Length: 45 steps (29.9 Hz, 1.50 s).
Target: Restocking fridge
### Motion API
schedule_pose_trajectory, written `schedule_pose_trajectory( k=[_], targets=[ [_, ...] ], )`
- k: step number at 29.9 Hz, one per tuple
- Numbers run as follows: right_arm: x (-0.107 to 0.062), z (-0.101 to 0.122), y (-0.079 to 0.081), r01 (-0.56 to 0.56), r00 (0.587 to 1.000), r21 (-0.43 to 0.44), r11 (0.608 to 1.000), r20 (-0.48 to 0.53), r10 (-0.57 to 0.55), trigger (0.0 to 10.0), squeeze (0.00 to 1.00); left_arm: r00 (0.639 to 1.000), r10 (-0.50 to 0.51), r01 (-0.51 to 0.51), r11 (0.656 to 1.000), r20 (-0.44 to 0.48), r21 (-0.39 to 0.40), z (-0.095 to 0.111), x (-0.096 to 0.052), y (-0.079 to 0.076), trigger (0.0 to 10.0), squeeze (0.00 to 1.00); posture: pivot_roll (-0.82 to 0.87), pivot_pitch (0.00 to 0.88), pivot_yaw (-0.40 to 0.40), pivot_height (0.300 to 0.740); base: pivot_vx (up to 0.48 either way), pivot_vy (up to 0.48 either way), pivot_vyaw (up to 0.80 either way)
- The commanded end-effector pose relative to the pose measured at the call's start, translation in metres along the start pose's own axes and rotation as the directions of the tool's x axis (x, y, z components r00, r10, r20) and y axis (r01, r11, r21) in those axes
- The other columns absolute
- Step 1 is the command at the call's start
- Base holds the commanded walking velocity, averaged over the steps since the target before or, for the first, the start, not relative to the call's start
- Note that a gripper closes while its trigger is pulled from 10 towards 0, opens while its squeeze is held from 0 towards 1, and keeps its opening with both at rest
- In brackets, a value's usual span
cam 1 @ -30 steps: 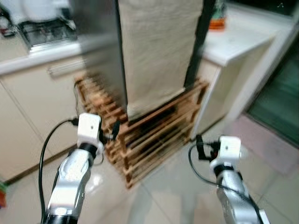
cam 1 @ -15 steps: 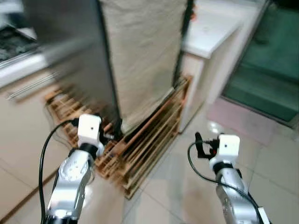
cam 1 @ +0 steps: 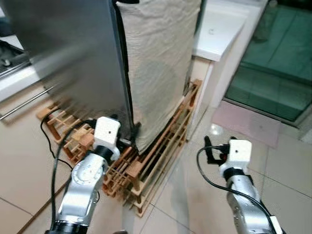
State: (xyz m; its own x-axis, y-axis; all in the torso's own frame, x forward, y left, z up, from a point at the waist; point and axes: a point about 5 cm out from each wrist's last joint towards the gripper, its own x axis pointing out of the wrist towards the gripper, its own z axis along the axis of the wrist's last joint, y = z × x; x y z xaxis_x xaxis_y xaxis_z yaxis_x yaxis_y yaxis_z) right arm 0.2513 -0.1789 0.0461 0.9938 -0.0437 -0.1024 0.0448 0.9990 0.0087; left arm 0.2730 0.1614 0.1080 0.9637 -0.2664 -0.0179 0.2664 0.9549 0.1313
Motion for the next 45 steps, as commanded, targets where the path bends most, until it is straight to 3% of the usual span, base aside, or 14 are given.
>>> schedule_pose_trajectory(
  k=[1,2,3,5,10,11,19,22,25,34,38,45],
  targets=[
    [0.0,-0.001,0.002,-0.006,1.0,-0.004,1.0,0.0,0.006,10.0,0.0,1.0,-0.011,0.011,1.0,0.013,-0.006,0.006,0.002,0.0,10.0,0.0,-0.01,0.0,0.005,0.74,0.0,0.0,0.0],
    [0.0,-0.001,0.002,-0.006,1.0,-0.004,1.0,0.0,0.006,10.0,0.0,1.0,-0.011,0.011,1.0,0.013,-0.006,0.006,0.002,0.0,10.0,0.0,-0.01,0.0,0.005,0.74,0.0,0.0,0.0],
    [0.0,-0.001,0.002,-0.005,1.0,-0.005,1.0,0.0,0.005,10.0,0.0,0.996,-0.086,0.087,0.996,0.034,-0.035,0.016,0.005,-0.007,10.0,0.0,-0.01,0.0,0.006,0.74,0.0,0.0,0.0],
    [0.0,-0.002,0.002,-0.004,1.0,-0.005,1.0,-0.002,0.004,10.0,0.0,0.988,-0.141,0.144,0.988,0.055,-0.048,0.025,0.007,-0.012,10.0,0.0,-0.01,0.0,0.007,0.74,0.0,0.0,0.0],
    [0.0,-0.003,0.001,-0.004,1.0,-0.007,1.0,-0.005,0.004,10.0,0.0,0.982,-0.18,0.184,0.982,0.064,-0.053,0.032,0.008,-0.015,10.0,0.0,-0.01,0.0,0.01,0.74,0.0,0.0,0.0],
    [0.0,-0.002,0.0,-0.005,1.0,-0.01,1.0,-0.005,0.004,10.0,0.0,0.977,-0.202,0.205,0.978,0.07,-0.035,0.042,0.006,-0.014,10.0,0.0,-0.01,0.008,0.009,0.74,0.0,0.0,0.0],
    [0.0,-0.003,-0.005,-0.002,1.0,-0.022,1.0,-0.009,0.002,10.0,0.0,0.974,-0.217,0.217,0.976,0.063,-0.007,0.05,0.004,-0.011,10.0,0.0,0.0,0.029,0.003,0.74,0.0,0.0,0.0],
    [0.003,-0.002,-0.005,-0.004,1.0,-0.028,1.0,-0.007,0.004,10.0,0.0,0.983,-0.176,0.173,0.984,0.059,0.049,0.051,0.014,-0.007,10.0,0.0,0.0,0.033,0.0,0.74,0.0,0.0,0.0],
    [0.006,0.0,-0.003,-0.008,1.0,-0.027,1.0,-0.002,0.008,10.0,0.0,0.976,-0.209,0.205,0.976,0.065,0.069,0.053,0.021,-0.014,10.0,0.0,0.01,0.041,-0.005,0.74,0.0,0.0,0.0],
    [0.007,0.003,-0.002,-0.011,1.0,-0.028,1.0,0.014,0.011,10.0,0.0,0.966,-0.25,0.248,0.968,0.069,0.031,0.057,0.037,-0.027,10.0,0.0,-0.02,0.04,-0.002,0.74,0.0,0.0,0.0],
    [0.007,0.004,-0.003,-0.008,1.0,-0.03,1.0,0.016,0.009,10.0,0.0,0.963,-0.259,0.258,0.966,0.076,0.024,0.06,0.037,-0.028,10.0,0.0,-0.02,0.04,-0.002,0.74,0.0,0.0,0.0],
    [0.001,-0.003,-0.005,0.0,1.0,-0.038,0.999,0.0,0.0,10.0,0.0,0.969,-0.246,0.246,0.969,0.005,0.03,0.047,0.011,-0.013,10.0,0.0,-0.01,0.041,0.007,0.74,0.0,0.0,0.0]
  ],
)
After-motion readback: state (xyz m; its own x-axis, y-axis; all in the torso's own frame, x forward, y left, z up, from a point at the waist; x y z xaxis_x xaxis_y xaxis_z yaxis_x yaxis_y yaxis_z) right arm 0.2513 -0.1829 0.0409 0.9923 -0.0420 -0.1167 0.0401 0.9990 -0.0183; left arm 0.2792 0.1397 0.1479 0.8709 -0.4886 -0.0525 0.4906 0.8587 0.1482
